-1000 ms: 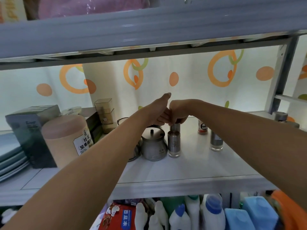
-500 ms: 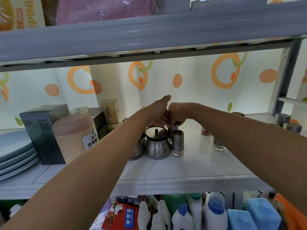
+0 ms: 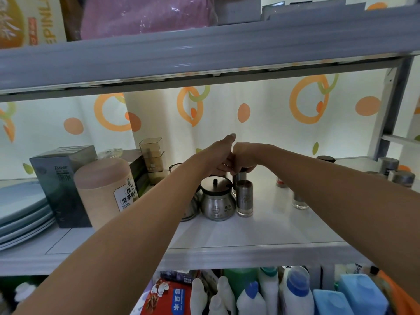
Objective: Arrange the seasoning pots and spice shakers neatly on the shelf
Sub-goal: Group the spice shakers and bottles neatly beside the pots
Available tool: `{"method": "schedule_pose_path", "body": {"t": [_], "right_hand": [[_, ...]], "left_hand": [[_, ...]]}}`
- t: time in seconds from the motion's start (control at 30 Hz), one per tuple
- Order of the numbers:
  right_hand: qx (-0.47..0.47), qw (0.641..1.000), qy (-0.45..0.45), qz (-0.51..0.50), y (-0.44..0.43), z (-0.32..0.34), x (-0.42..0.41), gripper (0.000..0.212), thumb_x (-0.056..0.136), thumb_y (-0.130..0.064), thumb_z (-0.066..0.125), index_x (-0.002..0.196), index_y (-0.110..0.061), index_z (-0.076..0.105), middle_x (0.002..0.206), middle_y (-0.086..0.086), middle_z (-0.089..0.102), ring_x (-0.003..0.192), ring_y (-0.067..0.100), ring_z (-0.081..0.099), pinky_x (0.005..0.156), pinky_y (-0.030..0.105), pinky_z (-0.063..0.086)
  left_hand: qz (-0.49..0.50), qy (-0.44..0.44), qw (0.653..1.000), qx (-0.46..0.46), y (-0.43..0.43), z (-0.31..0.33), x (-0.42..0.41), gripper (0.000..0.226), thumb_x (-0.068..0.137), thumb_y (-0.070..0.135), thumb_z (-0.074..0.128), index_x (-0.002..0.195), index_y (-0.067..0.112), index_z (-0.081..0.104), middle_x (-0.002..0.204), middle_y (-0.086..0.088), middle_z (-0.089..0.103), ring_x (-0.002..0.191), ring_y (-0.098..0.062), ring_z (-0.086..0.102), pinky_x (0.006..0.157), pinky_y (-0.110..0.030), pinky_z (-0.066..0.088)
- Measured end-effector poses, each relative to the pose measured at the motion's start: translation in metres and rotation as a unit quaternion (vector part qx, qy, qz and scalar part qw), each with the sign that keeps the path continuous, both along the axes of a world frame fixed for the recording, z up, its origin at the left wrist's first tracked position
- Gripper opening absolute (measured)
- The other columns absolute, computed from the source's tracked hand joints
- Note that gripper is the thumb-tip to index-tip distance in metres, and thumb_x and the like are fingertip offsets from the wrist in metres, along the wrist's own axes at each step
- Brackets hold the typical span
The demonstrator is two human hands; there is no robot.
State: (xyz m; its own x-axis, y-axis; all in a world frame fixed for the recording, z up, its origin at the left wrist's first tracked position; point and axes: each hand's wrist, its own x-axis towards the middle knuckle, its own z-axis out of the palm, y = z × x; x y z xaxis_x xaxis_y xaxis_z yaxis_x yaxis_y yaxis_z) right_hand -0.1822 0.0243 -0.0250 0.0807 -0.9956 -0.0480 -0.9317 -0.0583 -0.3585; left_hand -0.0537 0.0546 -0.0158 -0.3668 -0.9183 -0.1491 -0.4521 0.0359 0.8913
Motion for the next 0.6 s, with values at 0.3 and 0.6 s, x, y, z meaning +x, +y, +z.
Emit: {"method": "schedule_pose_path", "body": {"t": [0.3, 0.6], "right_hand": [[-0.005, 1.0, -0.004, -0.008, 0.0, -0.002, 0.0, 0.017, 0.079, -0.013, 0.076, 0.072, -0.01, 0.061, 0.071, 0.004, 0.059, 0.062, 0.015, 0.059, 0.06, 0.024, 0.054], [-0.021, 0.999, -0.025, -0.003, 0.019, 0.019, -0.012, 0.017, 0.08, -0.011, 0.073, 0.071, -0.001, 0.063, 0.061, 0.007, 0.053, 0.061, 0.02, 0.049, 0.056, 0.023, 0.041]], "left_hand": [[0.001, 0.007, 1.0, -0.004, -0.001, -0.001, 0.001, 0.069, 0.095, 0.062, 0.027, 0.104, 0.004, 0.064, 0.105, -0.013, 0.071, 0.101, -0.023, 0.067, 0.102, -0.038, 0.047], [0.022, 0.027, 0.999, -0.024, 0.008, 0.009, -0.005, 0.067, 0.097, 0.057, 0.028, 0.106, 0.002, 0.065, 0.113, -0.013, 0.069, 0.109, -0.025, 0.062, 0.106, -0.04, 0.043]]}}
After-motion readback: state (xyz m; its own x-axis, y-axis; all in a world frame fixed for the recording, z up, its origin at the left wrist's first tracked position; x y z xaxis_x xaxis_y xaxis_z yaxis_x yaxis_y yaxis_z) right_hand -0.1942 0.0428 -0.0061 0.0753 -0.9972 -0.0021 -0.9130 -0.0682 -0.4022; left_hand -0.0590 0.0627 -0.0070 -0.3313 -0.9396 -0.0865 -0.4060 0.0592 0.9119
